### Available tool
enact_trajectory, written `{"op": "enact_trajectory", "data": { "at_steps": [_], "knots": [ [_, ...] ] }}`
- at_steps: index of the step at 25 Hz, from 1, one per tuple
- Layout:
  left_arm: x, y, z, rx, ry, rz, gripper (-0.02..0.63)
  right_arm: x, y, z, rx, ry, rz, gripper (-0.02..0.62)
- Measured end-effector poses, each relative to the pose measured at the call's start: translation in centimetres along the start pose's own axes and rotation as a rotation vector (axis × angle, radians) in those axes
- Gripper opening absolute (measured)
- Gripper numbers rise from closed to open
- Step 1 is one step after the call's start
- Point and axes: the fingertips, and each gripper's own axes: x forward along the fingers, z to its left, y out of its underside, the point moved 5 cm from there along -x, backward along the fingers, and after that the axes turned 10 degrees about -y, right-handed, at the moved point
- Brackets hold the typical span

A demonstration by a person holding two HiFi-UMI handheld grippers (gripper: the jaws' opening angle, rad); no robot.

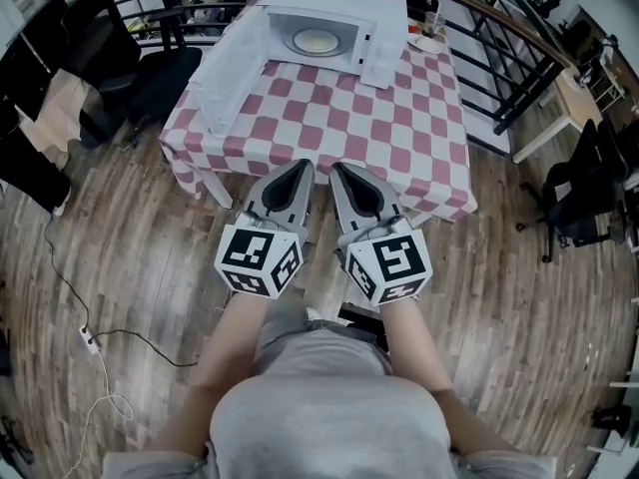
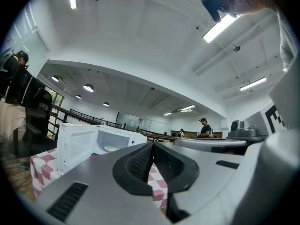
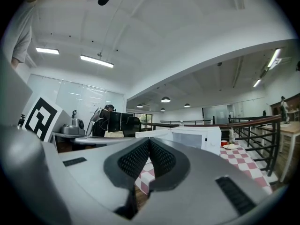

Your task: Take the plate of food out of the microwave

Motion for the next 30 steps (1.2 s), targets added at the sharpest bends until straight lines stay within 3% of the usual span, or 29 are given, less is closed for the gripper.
{"op": "enact_trajectory", "data": {
  "at_steps": [20,30],
  "knots": [
    [10.5,-1.0,3.5,0.033,0.017,-0.001,0.003,6.0,0.9,-7.5,0.0,0.021,0.025,0.026],
    [16.7,-1.3,7.7,0.016,0.028,0.021,0.003,11.4,1.3,-11.9,0.008,0.043,0.04,0.026]
  ]
}}
